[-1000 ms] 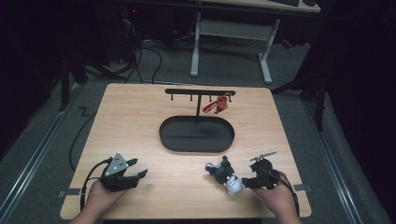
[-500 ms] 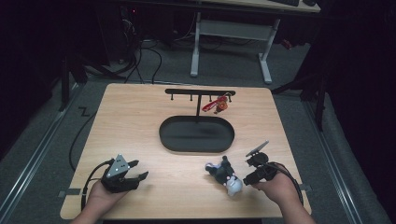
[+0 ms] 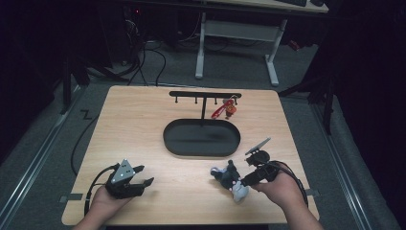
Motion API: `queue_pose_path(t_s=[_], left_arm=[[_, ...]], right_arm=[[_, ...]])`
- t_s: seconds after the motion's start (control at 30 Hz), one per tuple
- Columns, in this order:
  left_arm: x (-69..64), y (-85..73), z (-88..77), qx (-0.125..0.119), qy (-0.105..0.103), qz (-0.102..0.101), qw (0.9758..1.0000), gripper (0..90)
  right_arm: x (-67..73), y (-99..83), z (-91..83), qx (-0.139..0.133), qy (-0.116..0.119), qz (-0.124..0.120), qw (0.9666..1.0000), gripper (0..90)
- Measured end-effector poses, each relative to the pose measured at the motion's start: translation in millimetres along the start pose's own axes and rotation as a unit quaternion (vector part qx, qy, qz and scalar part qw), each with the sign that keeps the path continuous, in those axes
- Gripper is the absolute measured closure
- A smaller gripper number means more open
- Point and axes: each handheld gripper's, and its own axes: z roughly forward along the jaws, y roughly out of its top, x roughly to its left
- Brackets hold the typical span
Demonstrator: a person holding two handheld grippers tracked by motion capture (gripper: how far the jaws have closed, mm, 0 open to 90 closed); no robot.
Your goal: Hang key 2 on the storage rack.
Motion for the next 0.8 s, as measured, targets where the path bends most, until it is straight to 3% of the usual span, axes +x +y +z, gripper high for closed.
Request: queue_pose_path(t_s=[0.23,0.33,0.37,0.53,0.8], left_arm=[[-0.5,-0.8,-0.2,0.002,-0.001,0.001,1.0000,39.6],[-0.7,-0.9,0.0,0.003,-0.001,0.002,1.0000,39.6],[-0.7,-0.9,0.1,0.003,-0.001,0.002,1.0000,39.6],[-0.8,-0.9,1.6,0.007,-0.003,0.005,1.0000,39.6],[-2.5,-0.3,3.6,0.010,-0.004,0.009,0.9999,39.5]], right_arm=[[17.9,5.6,6.2,0.011,0.017,-0.017,0.9996,15.3],[20.2,5.8,17.1,0.025,0.017,-0.034,0.9990,15.1],[22.5,5.0,21.5,0.033,0.018,-0.028,0.9989,15.1],[26.7,1.2,37.5,0.040,0.018,-0.041,0.9982,16.6],[27.9,-2.6,49.1,0.040,0.013,-0.042,0.9982,24.2]])
